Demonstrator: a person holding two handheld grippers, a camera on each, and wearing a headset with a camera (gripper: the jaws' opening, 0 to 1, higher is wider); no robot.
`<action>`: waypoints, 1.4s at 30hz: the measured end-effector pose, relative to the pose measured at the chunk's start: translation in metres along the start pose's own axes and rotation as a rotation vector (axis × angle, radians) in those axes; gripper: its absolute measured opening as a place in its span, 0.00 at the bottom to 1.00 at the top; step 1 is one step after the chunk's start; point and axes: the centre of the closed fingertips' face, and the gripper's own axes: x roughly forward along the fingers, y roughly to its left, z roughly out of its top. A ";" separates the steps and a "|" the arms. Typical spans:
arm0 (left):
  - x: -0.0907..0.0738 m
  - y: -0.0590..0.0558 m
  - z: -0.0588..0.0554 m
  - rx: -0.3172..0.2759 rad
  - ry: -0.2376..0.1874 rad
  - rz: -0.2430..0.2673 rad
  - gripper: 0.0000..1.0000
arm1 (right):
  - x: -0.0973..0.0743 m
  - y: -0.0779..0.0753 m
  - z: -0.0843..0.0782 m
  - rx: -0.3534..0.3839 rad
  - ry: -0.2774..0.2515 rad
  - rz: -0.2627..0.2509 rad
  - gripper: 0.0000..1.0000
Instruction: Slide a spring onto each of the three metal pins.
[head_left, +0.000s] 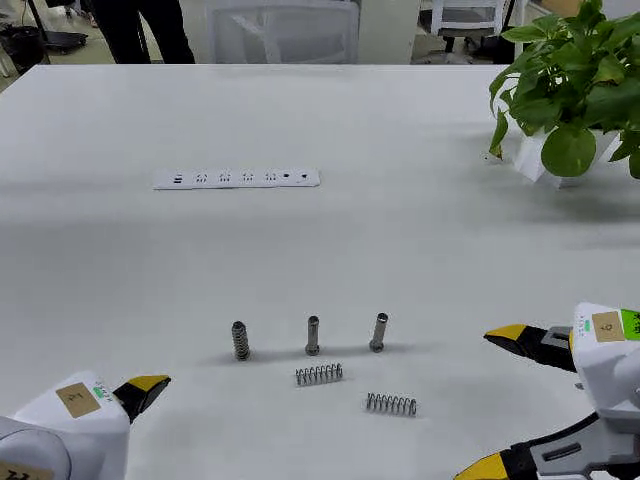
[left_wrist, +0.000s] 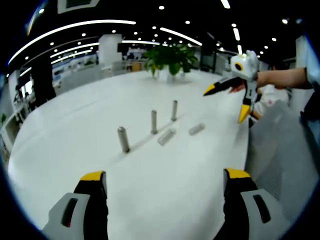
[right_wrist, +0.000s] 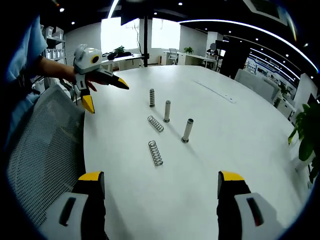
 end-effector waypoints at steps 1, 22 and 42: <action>0.001 -0.001 0.001 0.003 0.001 -0.004 0.98 | 0.000 0.000 0.000 0.000 -0.003 -0.001 0.95; 0.064 -0.007 0.032 0.161 -0.012 -0.082 0.52 | 0.007 0.007 -0.002 0.042 -0.022 0.012 0.93; 0.108 0.002 0.025 0.289 0.123 -0.099 0.32 | -0.004 0.009 -0.019 0.096 -0.020 -0.018 0.93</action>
